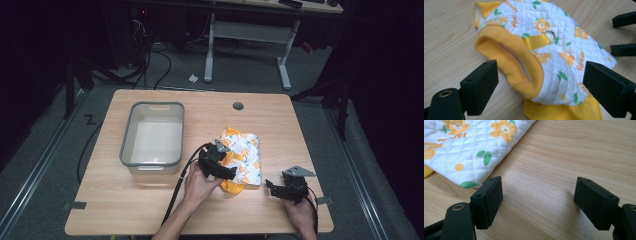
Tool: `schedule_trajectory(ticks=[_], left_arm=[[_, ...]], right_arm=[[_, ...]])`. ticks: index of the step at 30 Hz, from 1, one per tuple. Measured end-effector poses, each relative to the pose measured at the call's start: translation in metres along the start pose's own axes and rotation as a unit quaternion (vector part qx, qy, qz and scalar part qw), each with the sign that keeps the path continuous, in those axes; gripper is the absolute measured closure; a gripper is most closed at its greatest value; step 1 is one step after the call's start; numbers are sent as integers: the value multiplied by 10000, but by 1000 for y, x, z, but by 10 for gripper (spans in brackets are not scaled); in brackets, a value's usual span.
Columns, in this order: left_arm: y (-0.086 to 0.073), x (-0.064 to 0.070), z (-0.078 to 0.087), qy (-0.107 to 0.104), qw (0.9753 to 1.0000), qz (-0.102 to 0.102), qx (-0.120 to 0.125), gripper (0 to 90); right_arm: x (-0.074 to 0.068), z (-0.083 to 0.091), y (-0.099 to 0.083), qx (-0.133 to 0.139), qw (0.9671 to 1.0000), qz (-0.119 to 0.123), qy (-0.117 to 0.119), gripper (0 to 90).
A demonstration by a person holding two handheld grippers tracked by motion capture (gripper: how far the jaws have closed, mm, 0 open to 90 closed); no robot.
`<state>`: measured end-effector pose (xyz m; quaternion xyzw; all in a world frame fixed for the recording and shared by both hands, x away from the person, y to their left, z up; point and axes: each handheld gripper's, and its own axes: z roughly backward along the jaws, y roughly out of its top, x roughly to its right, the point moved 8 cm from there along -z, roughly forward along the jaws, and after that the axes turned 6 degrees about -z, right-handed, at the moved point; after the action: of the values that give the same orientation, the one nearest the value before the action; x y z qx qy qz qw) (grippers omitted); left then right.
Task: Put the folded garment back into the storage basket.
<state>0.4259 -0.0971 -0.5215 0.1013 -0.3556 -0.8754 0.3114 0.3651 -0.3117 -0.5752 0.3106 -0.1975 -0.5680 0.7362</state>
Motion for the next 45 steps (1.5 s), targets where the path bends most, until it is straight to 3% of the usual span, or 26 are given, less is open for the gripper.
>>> schedule_trajectory(ticks=[5,10,18,31,36,42,45], left_arm=[[9,-3,-12,-46,9997,93,-207,107],[14,-9,-27,112,9986,61,-515,77],[6,-23,-53,145,9954,395,-866,68],[-2,-24,-69,139,9924,569,-1081,88],[1,-17,-67,69,9949,235,-983,265],[3,-9,-64,-235,9954,241,-903,561],[4,-6,-63,-317,9956,201,-858,653]], right_arm=[[0,0,0,2,10000,-2,-1,233],[0,0,0,1,10000,1,1,233],[0,0,0,1,10000,2,1,233],[0,0,0,-5,10000,2,3,233],[0,0,0,2,10000,2,1,233],[0,0,0,1,10000,1,1,233],[0,0,0,3,10000,-3,-1,233]])
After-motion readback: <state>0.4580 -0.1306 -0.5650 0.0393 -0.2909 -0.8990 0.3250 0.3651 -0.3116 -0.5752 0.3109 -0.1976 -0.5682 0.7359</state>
